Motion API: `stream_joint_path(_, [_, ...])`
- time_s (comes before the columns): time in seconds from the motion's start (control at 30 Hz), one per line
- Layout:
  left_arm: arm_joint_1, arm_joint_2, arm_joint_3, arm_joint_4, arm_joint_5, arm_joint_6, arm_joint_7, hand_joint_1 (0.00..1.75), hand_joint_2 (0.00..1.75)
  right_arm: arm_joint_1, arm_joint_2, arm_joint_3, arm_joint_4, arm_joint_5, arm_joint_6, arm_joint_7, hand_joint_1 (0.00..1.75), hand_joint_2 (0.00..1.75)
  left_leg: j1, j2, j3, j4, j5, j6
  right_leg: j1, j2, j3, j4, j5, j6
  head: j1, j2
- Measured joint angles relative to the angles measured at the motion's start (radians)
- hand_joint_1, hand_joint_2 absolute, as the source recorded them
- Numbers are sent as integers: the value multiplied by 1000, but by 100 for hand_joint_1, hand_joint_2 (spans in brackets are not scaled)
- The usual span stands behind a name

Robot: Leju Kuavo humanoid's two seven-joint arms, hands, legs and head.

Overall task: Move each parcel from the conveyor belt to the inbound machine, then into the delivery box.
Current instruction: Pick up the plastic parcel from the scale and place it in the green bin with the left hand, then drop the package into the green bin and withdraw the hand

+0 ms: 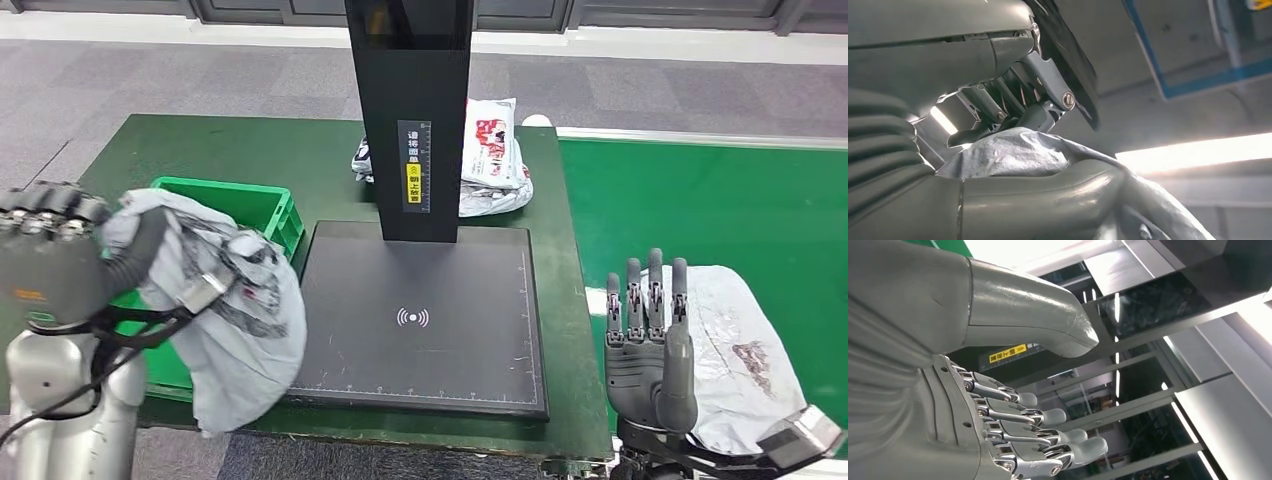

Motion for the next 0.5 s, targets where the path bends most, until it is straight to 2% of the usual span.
stream_joint_path(0.27, [-26,-3,90,-6,-13,0,-2,175,175,-15,0,3,22,-1,10,0,0,175,0,0,-1,0,0,0,0,0,0,0,0,0,0,0])
stream_joint_path(0.5, [-66,26,155,2,-10,0,7,175,175,-47,-1,19,55,-4,10,1,0,175,0,-1,-1,0,0,0,0,0,-1,0,0,0,0,0])
